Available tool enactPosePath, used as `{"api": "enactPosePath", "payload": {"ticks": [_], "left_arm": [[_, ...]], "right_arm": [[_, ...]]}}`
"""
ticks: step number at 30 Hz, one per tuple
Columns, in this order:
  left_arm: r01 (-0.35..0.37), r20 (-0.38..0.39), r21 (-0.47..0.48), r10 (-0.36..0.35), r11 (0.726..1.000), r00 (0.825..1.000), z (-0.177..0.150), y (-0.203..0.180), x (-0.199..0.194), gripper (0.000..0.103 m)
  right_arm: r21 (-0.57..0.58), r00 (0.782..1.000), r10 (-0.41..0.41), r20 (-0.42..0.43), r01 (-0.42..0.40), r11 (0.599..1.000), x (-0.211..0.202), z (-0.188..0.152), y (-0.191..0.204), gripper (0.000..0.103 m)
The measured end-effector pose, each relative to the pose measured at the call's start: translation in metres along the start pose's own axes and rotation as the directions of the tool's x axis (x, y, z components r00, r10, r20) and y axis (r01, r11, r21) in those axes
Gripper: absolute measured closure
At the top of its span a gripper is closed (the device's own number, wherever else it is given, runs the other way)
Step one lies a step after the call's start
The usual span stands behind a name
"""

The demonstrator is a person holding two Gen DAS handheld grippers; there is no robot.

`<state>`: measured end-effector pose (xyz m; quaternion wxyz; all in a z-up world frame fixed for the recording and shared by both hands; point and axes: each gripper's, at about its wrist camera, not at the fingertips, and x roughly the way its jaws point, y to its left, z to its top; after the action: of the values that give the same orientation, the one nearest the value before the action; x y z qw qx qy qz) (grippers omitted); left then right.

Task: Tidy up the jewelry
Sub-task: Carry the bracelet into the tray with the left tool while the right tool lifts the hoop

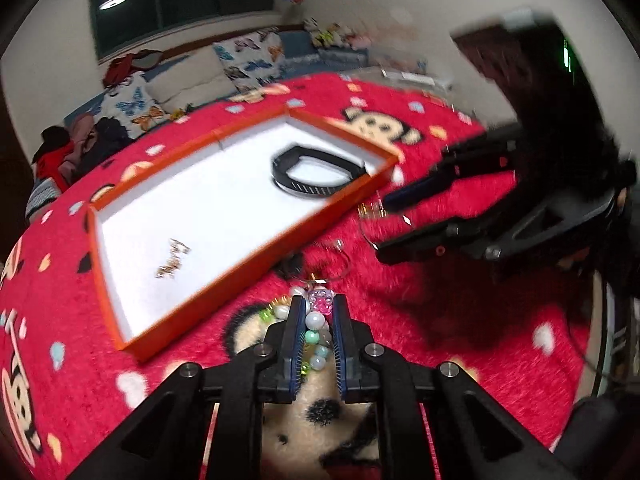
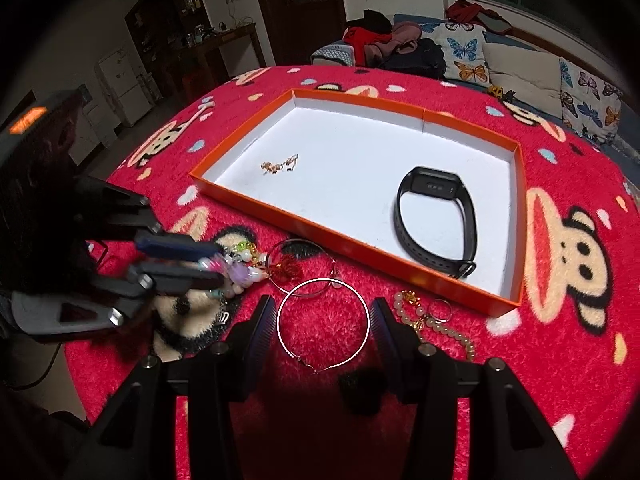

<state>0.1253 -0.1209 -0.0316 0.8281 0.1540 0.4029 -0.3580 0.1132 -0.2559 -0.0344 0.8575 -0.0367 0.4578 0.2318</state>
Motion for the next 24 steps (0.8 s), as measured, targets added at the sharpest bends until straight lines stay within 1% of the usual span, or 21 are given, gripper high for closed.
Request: {"api": "enactPosePath", "payload": {"ticks": [1, 6, 10, 15, 21, 23, 24], "left_arm": [[0.002, 0.024, -0.024, -0.001, 1.000, 1.000, 0.004, 0.004, -0.009, 0.089], [0.000, 0.100, -0.081, 0.009, 0.997, 0.995, 0.020, 0.019, -0.043, 0.089], [-0.021, 0.149, -0.113, 0.038, 0.993, 0.988, 0.034, 0.031, -0.067, 0.089], [-0.051, 0.186, -0.151, 0.079, 0.987, 0.979, 0.050, 0.050, -0.094, 0.089], [-0.070, 0.234, -0.169, 0.109, 0.983, 0.966, 0.081, 0.069, -0.124, 0.089], [-0.104, 0.243, -0.162, 0.141, 0.981, 0.960, 0.095, 0.076, -0.129, 0.089], [-0.107, 0.243, -0.163, 0.145, 0.981, 0.959, 0.100, 0.079, -0.129, 0.089]], "right_arm": [[0.002, 1.000, 0.001, 0.005, -0.001, 1.000, -0.002, 0.001, 0.000, 0.049], [-0.002, 0.999, -0.009, 0.034, 0.009, 1.000, -0.012, 0.011, 0.001, 0.049], [-0.013, 0.999, -0.016, 0.051, 0.016, 1.000, -0.018, 0.017, 0.004, 0.049], [-0.015, 0.997, -0.039, 0.068, 0.040, 0.999, -0.025, 0.028, -0.001, 0.049], [0.007, 0.994, -0.053, 0.098, 0.052, 0.999, -0.030, 0.050, -0.016, 0.049], [0.012, 0.993, -0.055, 0.104, 0.054, 0.998, -0.030, 0.058, -0.021, 0.049], [0.018, 0.992, -0.062, 0.106, 0.061, 0.998, -0.028, 0.063, -0.025, 0.049]]}}
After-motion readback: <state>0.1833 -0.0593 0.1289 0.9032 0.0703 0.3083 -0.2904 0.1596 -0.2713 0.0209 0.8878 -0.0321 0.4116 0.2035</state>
